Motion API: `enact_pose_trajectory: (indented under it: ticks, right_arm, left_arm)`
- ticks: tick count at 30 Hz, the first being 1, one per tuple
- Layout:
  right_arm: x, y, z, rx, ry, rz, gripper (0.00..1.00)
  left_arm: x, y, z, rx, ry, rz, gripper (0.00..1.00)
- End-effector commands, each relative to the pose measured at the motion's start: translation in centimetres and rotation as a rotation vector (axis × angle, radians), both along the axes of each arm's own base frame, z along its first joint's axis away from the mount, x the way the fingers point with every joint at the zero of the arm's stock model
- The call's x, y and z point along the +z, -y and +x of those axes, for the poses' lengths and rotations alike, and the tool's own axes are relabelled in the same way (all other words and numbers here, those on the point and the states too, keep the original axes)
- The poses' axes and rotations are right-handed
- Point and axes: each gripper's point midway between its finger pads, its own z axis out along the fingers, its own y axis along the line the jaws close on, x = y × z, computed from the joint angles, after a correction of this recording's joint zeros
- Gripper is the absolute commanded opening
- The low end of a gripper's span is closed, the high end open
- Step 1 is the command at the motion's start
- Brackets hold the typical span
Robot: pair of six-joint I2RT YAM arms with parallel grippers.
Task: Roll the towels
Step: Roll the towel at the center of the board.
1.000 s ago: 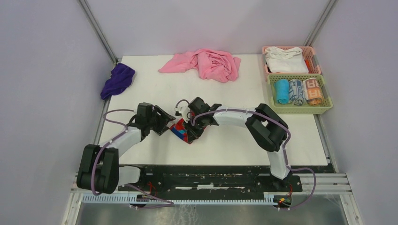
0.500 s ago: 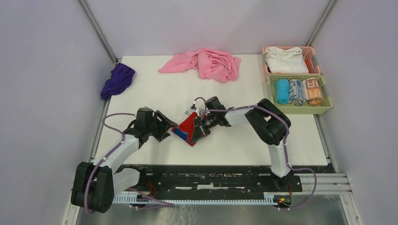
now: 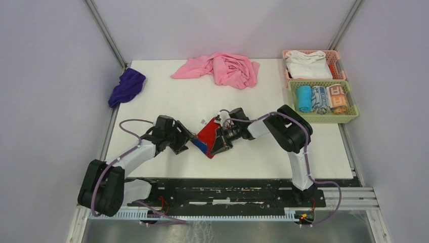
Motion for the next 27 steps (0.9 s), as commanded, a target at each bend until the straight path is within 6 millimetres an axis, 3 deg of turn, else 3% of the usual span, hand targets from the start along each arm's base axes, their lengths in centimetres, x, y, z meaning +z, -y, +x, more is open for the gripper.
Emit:
enact_pose_trajectory:
  ticks: [1,6,14,19,23,27]
  right_arm:
    - [-1.5,0.7,0.1,-0.023,-0.006,-0.044,0.0]
    - [-1.2,0.8,0.2,-0.024,-0.007,-0.039,0.0]
    - [0.9,0.4,0.6,-0.022,0.018,0.003,0.0]
    - [2.4,0.2,0.7,-0.02,0.013,0.025,0.0]
    - [2.3,0.5,0.5,-0.019,-0.009,0.011,0.0]
    - [1.3,0.8,0.4,-0.023,-0.043,-0.012,0.0]
  left_arm:
    - [1.6,0.9,2.9,-0.023,0.078,0.015,0.73]
    - [0.0,1.0,3.2,-0.042,0.038,0.056,0.69]
    - [-3.0,-0.2,2.3,-0.093,-0.057,0.168,0.37]
    - [-2.9,-1.2,2.0,-0.115,-0.084,0.219,0.2]
    - [-2.3,-1.8,1.7,-0.143,-0.107,0.257,0.18]
    - [-1.8,-2.4,2.0,-0.134,-0.095,0.277,0.25]
